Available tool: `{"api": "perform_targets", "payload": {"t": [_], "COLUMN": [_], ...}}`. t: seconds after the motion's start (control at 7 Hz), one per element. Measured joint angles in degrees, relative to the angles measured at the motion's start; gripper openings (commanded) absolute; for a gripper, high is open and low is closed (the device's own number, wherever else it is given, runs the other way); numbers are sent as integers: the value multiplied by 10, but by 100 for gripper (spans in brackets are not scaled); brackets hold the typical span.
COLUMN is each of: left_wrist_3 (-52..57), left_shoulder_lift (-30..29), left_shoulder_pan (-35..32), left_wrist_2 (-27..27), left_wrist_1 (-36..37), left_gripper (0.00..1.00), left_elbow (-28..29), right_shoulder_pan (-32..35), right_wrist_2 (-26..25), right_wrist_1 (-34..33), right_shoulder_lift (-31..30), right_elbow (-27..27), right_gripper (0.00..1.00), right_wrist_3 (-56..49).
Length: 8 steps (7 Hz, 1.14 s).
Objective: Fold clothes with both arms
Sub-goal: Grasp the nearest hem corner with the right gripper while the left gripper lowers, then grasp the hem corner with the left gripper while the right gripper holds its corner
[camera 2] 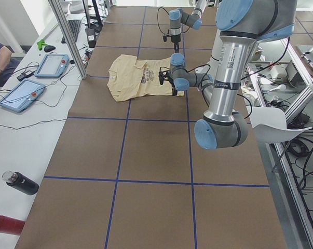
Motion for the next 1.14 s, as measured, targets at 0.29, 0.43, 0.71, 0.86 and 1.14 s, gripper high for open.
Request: {"api": "perform_targets", "payload": {"t": [0.29, 0.43, 0.71, 0.86, 1.14], "left_wrist_3": [-23, -25, -26, -26, -25], "left_shoulder_lift": [-18, -22, -26, -26, -26], "left_shoulder_pan": [36, 42, 46, 46, 33], "left_wrist_2": [2, 3, 9, 11, 12], "left_wrist_1": [30, 34, 36, 37, 41], "left_gripper": [79, 77, 76, 76, 76], "left_elbow": [8, 15, 26, 27, 26], "right_shoulder_pan": [1, 1, 1, 2, 3], "right_wrist_2": [0, 0, 0, 0, 0], "right_wrist_1": [1, 1, 1, 1, 1], "right_shoulder_lift": [0, 0, 0, 0, -1], "right_elbow": [0, 0, 0, 0, 0], "right_gripper": [0, 0, 0, 0, 0], "right_wrist_3": [0, 0, 0, 0, 0]}}
